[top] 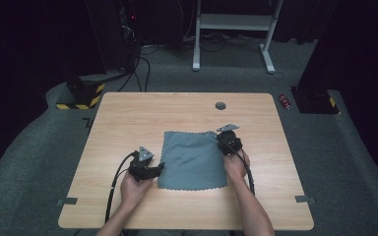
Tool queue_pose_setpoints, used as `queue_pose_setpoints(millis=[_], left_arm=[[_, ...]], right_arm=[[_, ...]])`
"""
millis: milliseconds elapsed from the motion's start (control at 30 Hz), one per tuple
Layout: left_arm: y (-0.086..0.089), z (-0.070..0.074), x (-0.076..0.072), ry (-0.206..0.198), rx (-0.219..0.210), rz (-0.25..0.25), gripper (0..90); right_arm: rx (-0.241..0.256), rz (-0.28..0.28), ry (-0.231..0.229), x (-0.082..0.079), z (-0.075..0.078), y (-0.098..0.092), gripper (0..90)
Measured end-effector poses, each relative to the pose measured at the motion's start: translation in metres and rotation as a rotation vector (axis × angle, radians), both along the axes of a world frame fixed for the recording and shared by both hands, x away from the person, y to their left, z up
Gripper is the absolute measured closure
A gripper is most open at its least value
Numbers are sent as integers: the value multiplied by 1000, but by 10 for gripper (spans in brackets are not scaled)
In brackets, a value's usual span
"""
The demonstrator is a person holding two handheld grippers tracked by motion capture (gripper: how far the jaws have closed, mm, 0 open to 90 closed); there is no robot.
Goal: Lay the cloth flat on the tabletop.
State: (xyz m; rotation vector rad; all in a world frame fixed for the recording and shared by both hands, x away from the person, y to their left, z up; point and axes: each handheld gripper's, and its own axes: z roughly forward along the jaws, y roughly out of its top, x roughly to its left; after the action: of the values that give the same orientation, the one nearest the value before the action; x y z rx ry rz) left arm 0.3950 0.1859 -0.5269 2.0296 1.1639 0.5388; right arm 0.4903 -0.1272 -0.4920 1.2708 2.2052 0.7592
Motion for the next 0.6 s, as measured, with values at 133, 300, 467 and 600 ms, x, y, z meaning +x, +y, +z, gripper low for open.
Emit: queue_pose_setpoints(millis=[133, 300, 467, 600], left_arm=[[0, 0, 0, 0, 0, 0, 401], [0, 0, 0, 0, 0, 0, 401], [0, 0, 0, -1, 0, 1, 401], [0, 0, 0, -1, 0, 1, 401]], right_arm=[[-5, -15, 43, 9, -4, 2, 745], [100, -4, 12, -14, 2, -6, 696], [94, 103, 7, -56, -5, -5, 694], [125, 115, 43, -72, -16, -12, 674]])
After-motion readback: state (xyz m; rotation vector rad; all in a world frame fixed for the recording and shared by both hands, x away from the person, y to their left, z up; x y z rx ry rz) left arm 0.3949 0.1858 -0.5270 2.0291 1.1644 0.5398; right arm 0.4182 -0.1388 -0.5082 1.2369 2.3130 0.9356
